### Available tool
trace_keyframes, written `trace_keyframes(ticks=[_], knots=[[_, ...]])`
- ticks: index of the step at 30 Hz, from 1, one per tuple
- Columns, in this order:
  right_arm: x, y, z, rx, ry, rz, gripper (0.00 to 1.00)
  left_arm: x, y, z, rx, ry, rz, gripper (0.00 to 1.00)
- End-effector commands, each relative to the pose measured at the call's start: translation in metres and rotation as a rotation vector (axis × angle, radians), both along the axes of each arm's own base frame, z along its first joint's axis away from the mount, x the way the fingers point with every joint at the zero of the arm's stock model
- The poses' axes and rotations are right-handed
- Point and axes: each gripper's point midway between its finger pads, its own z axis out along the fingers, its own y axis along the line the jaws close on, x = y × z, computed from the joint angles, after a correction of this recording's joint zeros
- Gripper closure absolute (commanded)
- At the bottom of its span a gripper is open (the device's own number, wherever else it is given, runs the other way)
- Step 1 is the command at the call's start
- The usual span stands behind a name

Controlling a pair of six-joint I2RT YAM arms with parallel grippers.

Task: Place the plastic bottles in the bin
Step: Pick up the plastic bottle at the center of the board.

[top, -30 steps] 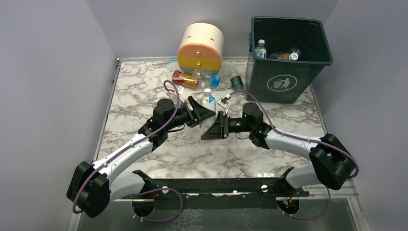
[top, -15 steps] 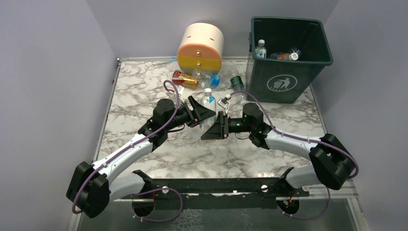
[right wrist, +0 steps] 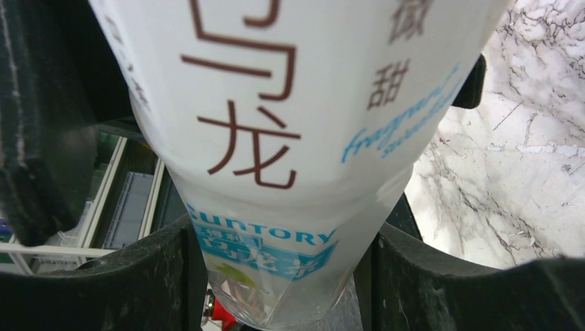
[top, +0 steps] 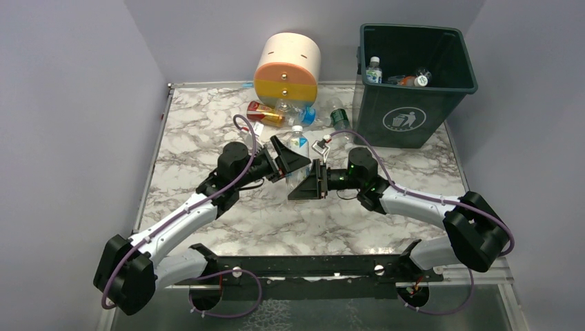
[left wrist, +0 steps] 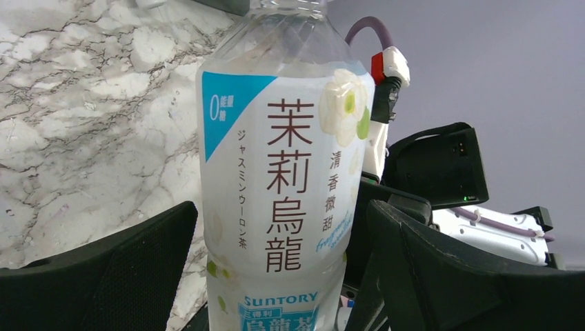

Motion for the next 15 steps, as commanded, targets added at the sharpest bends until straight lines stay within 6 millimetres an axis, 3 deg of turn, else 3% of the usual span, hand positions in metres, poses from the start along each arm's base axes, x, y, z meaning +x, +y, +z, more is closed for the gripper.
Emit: trace_keyframes(ticks=[1, 8, 15], knots=[[0.000, 0.002, 0.002, 0.024, -0.030, -0.008, 0.39, -0.002, 0.001, 0.021, -0.016, -0.080, -0.003, 0.01], [-0.001, 0.000, 0.000, 0.016, -0.027, -0.015, 0.40, -0.007, 0.008, 0.038, -0.030, -0.149, 0.003, 0.01], [0.000, -0.002, 0.000, -0.011, -0.051, -0.028, 0.40, -0.013, 0.026, 0.064, -0.012, -0.246, 0.068, 0.01]])
